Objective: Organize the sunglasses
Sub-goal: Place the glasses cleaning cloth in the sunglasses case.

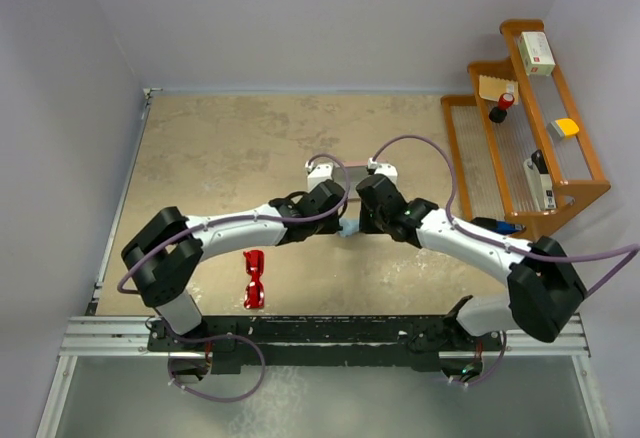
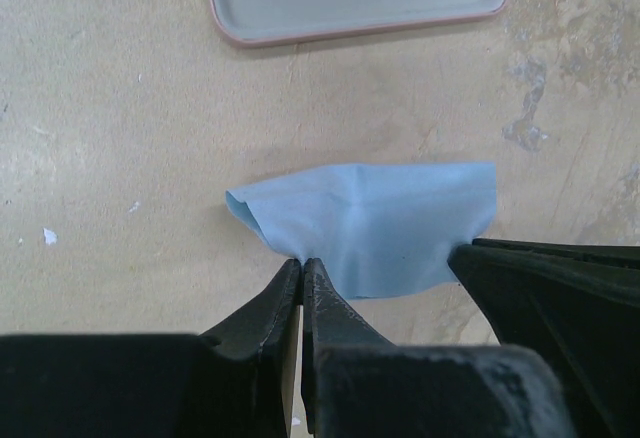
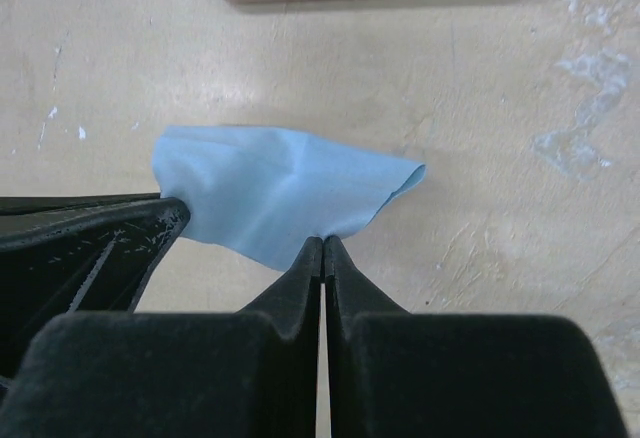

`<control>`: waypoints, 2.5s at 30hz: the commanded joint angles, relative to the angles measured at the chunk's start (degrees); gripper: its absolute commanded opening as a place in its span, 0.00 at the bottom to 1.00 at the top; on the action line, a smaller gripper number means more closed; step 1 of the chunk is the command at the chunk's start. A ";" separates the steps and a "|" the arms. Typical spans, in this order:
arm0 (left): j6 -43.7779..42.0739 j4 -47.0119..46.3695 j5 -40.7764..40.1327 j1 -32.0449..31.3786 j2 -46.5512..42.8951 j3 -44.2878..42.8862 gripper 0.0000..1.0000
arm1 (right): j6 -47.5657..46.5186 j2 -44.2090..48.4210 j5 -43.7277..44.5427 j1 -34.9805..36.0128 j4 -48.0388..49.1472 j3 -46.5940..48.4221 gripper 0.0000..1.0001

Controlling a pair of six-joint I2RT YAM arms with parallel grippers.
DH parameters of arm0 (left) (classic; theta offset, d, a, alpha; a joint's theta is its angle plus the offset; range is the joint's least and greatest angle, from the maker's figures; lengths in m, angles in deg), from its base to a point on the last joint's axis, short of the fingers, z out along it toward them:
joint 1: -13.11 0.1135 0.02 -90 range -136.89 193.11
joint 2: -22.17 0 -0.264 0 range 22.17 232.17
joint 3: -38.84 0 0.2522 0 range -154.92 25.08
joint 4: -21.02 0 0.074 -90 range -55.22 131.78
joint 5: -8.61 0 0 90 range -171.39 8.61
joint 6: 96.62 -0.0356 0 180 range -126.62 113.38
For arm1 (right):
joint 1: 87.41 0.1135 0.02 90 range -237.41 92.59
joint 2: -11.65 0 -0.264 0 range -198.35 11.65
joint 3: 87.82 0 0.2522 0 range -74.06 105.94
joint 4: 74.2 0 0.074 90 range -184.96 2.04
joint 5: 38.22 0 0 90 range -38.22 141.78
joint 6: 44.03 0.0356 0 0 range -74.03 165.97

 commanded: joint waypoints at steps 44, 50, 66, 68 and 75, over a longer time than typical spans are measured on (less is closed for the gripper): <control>-9.97 -2.38 5.66 13.11 18.25 -25.22 0.00 | -11.90 -20.97 -10.82 -17.30 7.66 23.12 0.00; -9.97 -2.95 5.92 13.51 18.40 -24.95 0.00 | -12.16 -20.61 -10.11 -17.66 7.89 22.61 0.00; -9.20 -4.80 7.40 14.21 19.23 -22.49 0.00 | -12.06 -21.47 -10.05 -18.80 8.94 19.87 0.00; -9.00 -5.07 7.68 14.18 19.26 -22.15 0.00 | -11.93 -21.34 -10.11 -18.81 8.91 19.40 0.00; -8.30 -5.26 7.98 14.25 18.65 -21.33 0.00 | -11.82 -19.72 -9.08 -18.90 8.39 17.52 0.00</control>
